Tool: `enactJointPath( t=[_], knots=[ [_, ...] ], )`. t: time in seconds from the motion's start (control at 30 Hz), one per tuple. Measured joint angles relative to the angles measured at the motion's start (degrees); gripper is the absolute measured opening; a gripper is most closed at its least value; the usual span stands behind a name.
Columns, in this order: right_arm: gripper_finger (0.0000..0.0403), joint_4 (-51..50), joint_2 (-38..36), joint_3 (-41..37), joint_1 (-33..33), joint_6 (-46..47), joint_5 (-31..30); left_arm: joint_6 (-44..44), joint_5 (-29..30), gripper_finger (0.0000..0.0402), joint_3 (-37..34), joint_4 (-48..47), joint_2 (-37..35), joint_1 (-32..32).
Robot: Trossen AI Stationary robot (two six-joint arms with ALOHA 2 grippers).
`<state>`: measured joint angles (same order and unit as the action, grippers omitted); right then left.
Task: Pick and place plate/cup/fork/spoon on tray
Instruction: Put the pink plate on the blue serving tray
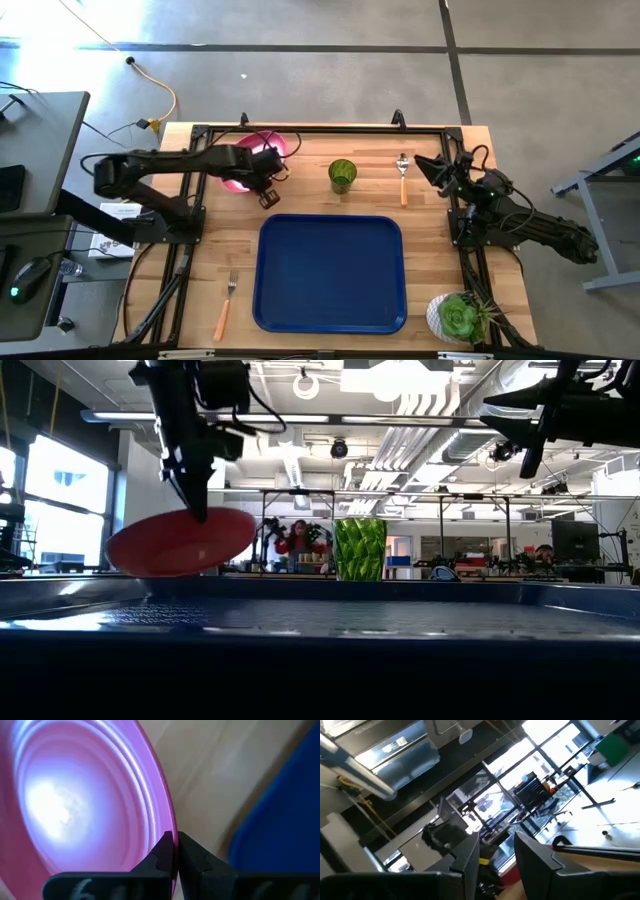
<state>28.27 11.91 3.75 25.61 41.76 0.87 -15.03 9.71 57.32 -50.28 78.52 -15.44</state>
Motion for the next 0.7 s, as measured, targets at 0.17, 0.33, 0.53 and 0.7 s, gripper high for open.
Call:
enactJointPath(
  t=[0.17,0.33,0.53,0.7],
  knots=[
    [0.0114,0.0,0.0,0.0,0.0,-0.1,-3.7,3.4,0.2,0.0001,0.0,0.0,-4.7,2.5],
    [0.0114,0.0,0.0,0.0,0.0,-0.2,-6.8,8.8,-0.2,0.0001,0.0,0.0,-8.3,6.0],
    [0.0114,0.0,0.0,0.0,0.0,-0.2,-8.8,16.7,-0.2,0.0001,0.0,0.5,-10.2,10.5],
    [0.0114,0.0,0.0,0.0,0.0,-0.2,-9.2,21.4,-0.1,0.0001,0.0,0.5,-10.3,14.3]
  ],
)
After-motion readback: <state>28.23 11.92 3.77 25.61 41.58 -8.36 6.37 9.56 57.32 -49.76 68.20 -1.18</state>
